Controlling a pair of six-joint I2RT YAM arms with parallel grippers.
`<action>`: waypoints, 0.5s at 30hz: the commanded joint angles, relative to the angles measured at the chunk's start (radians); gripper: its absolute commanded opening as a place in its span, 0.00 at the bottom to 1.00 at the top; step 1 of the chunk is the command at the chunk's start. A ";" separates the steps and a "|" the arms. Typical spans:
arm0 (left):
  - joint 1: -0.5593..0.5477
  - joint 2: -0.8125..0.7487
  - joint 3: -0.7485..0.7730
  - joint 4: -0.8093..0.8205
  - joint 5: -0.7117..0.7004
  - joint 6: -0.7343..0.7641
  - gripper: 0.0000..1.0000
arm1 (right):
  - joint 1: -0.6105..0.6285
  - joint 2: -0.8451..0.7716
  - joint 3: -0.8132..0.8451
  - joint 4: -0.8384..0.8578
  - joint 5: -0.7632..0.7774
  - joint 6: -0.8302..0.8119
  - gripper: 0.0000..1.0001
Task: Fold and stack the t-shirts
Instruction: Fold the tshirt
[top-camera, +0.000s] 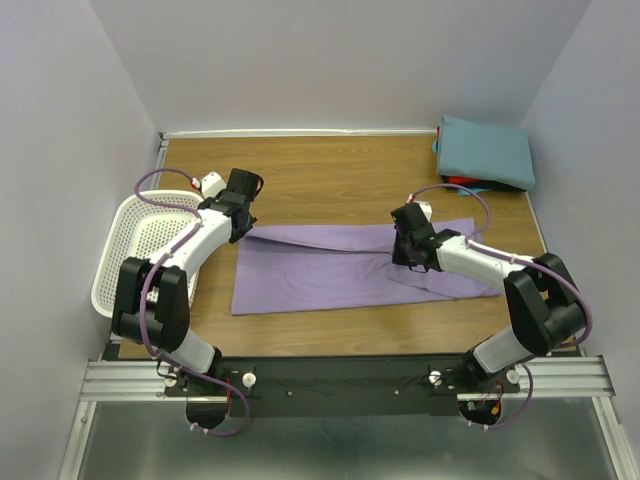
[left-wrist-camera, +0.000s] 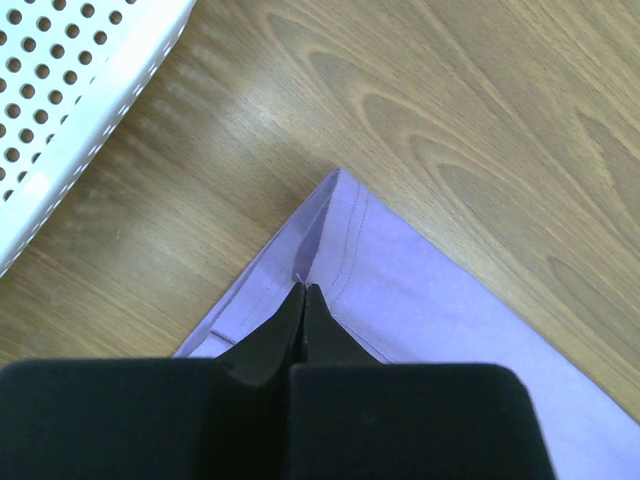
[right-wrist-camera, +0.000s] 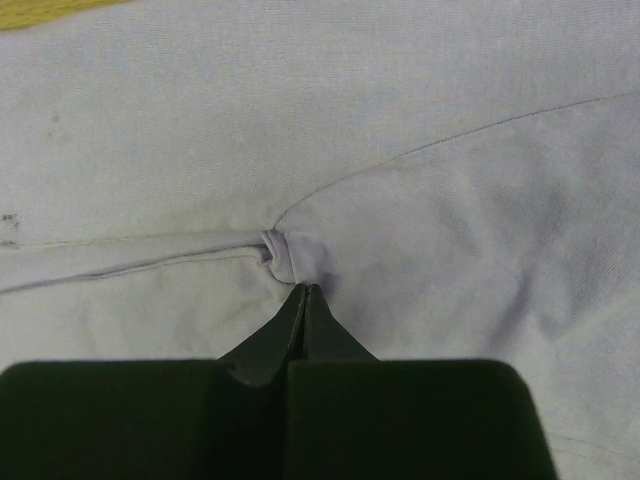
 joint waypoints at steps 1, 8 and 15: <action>0.006 -0.013 0.014 0.012 0.000 0.008 0.00 | 0.011 -0.013 -0.015 -0.012 0.014 0.011 0.00; 0.006 -0.016 0.016 0.009 -0.005 0.009 0.00 | 0.011 -0.085 -0.021 -0.035 0.055 0.015 0.00; 0.006 -0.022 0.011 0.006 -0.003 0.009 0.00 | 0.011 -0.125 -0.018 -0.075 0.063 0.017 0.00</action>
